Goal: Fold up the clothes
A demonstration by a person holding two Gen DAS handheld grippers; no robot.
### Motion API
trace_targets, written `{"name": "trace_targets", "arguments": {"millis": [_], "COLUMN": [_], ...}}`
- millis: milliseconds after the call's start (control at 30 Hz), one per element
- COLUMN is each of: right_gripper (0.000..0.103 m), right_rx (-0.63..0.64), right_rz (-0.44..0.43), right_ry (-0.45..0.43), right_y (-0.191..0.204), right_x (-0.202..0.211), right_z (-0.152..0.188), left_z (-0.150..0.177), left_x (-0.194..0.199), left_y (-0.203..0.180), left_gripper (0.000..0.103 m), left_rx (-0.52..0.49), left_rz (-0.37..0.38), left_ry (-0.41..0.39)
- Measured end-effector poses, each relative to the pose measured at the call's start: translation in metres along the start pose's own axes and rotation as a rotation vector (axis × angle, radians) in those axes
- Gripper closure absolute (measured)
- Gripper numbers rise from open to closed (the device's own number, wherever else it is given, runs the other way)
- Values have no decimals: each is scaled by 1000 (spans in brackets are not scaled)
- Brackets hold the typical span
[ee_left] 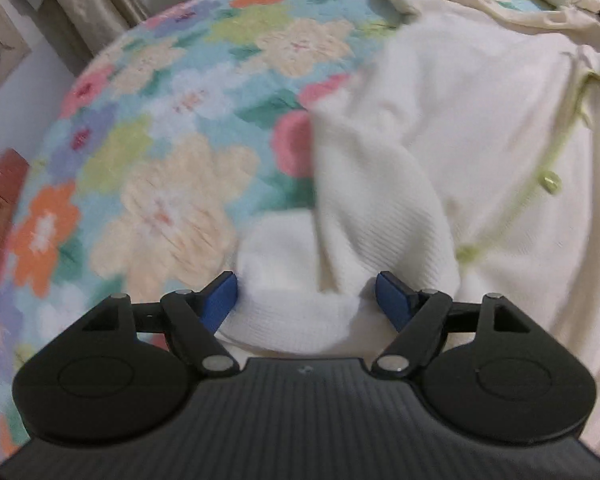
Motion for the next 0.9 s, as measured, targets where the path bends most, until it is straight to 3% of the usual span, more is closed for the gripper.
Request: {"name": "trace_targets", "arguments": {"millis": [100,200,333,433,500,533,600,633,700,767,900], "right_gripper": [29,28,26,26,26,26,26,25,25,25,25], "right_rx": [-9,23,77,-16,-28,-11,25,36,54,65,44], "right_rz": [-32,-75,-64,-102,-117,-113,-111,-136,-179,-184,-188], "right_ry": [24,41,93,149,157,160,166,180,198,200,206], "right_y": [7,21,14,-3,-5,-5,-1,2,6,7,5], "right_x": [-1,-1,-5,-8,-8,-8,-9,-10,-10,-12,-17], "right_z": [6,8,11,23,29,30,32,33,36,38,39], "left_z": [3,2,-3,-9,-12,-14,-18,-23,-42,-64,-107], "left_x": [13,31,43,33,15,7,-8,-8,-4,2,17], "left_y": [-7,-19,-46,-57,-53,-42,-22,-14,6,32,87], "left_gripper": [26,26,25,25,68,98,99,99,99,100,100], "left_rx": [31,68,-15,-60,-25,46,187,238,225,147,254], "left_rz": [10,79,66,40,15,-3,-39,-30,-109,-264,-318], "left_ry": [-68,-132,-167,-147,-83,-35,60,62,26,-19,-102]}}
Point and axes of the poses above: each gripper's, at about its wrist camera, not at the fingertips, and x roughly against the way its jaws point, y to its left, z to its underside, the point moved 8 cm from there along -x, roughly the way its jaws point
